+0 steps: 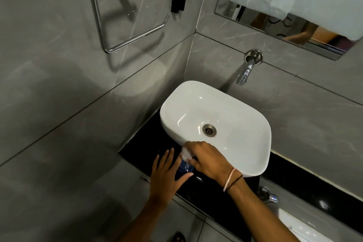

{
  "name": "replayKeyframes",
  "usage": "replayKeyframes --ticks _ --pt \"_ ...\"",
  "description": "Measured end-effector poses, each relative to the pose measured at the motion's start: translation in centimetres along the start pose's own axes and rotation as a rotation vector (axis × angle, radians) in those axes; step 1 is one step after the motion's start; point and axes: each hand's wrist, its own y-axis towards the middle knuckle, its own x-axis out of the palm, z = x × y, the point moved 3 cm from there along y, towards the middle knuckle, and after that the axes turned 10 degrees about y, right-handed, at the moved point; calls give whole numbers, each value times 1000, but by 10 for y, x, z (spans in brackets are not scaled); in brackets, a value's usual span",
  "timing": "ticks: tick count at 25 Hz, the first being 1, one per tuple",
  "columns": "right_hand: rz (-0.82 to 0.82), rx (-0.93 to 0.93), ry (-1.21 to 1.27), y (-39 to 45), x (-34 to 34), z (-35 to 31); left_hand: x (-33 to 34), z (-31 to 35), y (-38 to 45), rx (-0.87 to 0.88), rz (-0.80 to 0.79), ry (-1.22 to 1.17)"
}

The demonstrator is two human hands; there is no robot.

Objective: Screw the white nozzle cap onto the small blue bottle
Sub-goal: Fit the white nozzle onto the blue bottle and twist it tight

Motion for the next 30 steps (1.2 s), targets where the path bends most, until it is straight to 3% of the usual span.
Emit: replayKeyframes --ticks 4,8,13,17,22,26,30 --pt "-13 69 60 -1 19 20 2 -2 -1 -14 -7 -9" --pt "126 50 375 -10 31 36 3 -1 0 -13 14 1" --pt "298 171 549 -18 48 49 3 -2 -1 6 29 9" --pt "284 135 666 -22 58 50 3 -1 -2 18 51 11" --pt "422 230 729 -25 56 59 4 -2 -3 14 48 10" --pt "323 158 724 -23 62 57 6 -3 -2 12 25 22" --pt "487 227 717 -22 68 57 6 -4 -3 15 18 20"
